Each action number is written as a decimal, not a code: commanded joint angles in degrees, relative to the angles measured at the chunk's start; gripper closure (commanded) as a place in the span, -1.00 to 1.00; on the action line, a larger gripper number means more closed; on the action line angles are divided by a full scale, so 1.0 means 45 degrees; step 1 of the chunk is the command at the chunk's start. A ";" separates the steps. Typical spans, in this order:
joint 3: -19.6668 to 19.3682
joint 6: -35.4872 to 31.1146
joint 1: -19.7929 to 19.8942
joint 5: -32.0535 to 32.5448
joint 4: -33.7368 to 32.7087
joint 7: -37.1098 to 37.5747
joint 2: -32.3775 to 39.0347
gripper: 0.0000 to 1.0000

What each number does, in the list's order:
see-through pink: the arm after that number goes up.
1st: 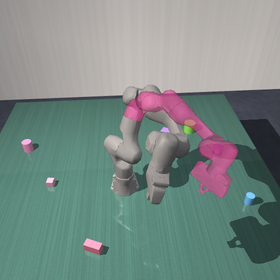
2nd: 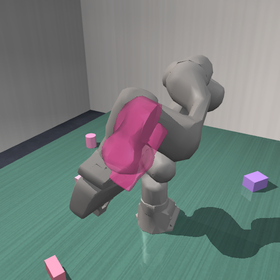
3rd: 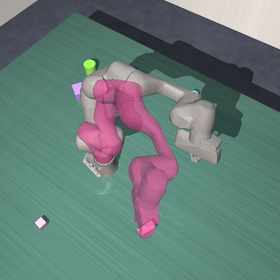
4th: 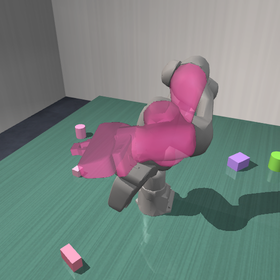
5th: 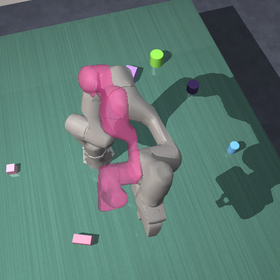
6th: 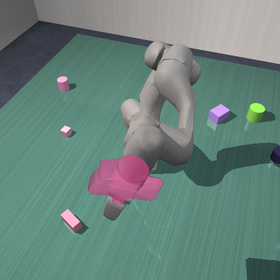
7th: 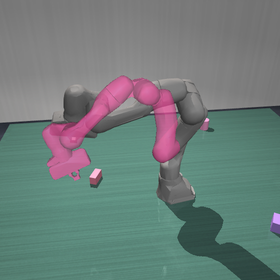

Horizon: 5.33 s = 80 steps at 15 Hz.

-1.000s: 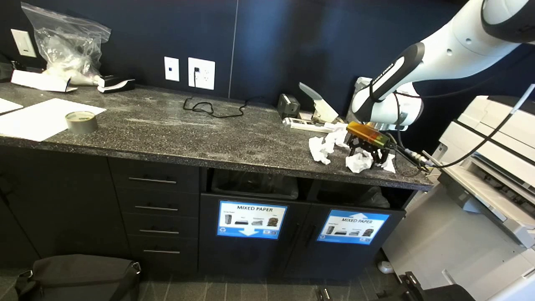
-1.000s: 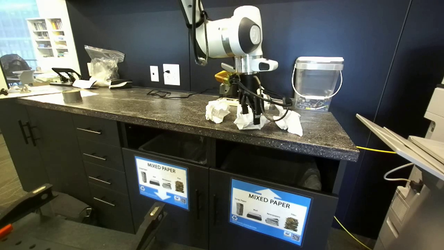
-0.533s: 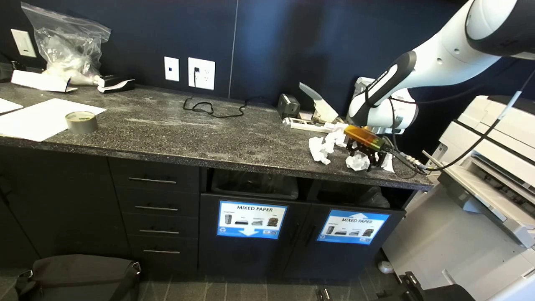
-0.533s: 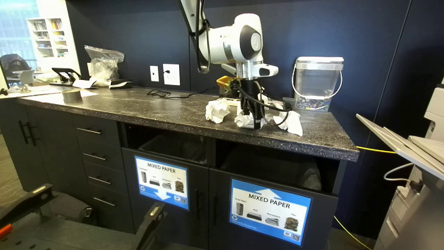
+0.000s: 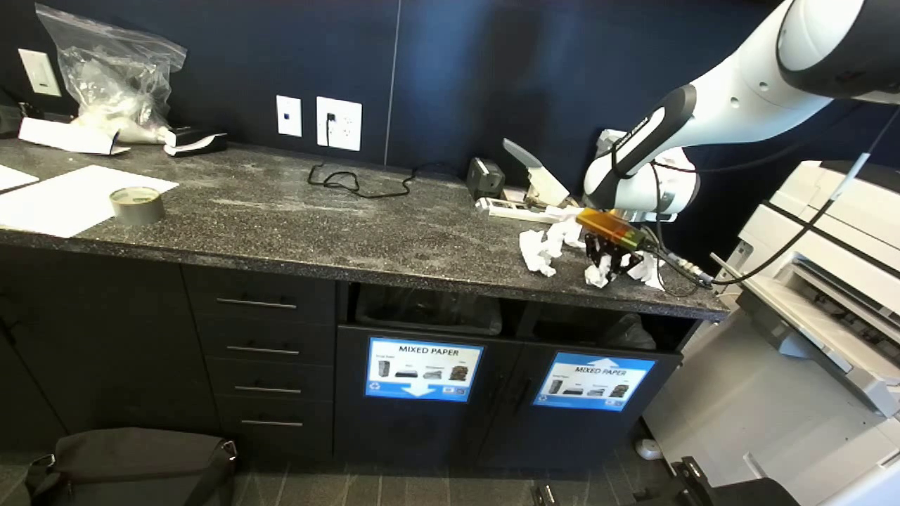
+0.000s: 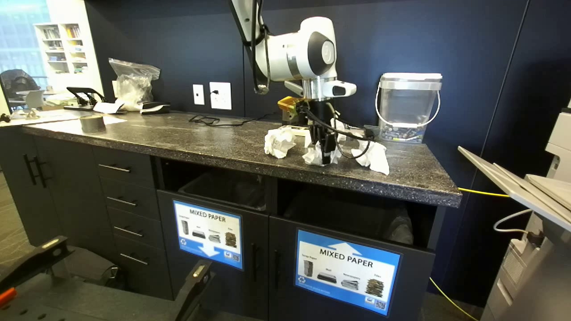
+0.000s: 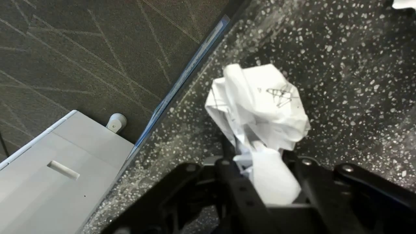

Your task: Remove all the paper trash from the base top and put them in the mixed paper bin on the left

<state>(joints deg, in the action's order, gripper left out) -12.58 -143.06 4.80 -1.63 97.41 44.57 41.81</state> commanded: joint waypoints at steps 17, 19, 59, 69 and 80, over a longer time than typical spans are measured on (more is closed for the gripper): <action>0.1317 -0.1703 0.0362 0.0310 0.4045 -0.8838 -0.2395 0.77; 0.1552 -0.1976 0.0536 0.0272 0.4750 -0.9679 -0.2737 0.77; 0.1966 -1.8438 0.1503 0.1373 0.0361 -1.0782 0.7725 0.78; 0.1643 -1.8476 0.1210 0.1073 -0.2081 -1.0904 0.9256 0.78; 0.1669 -1.8693 0.1294 0.1251 -0.1504 -1.0711 0.8937 -0.64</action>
<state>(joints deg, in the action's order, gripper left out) -4.31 -226.68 11.18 3.86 92.25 -4.94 81.10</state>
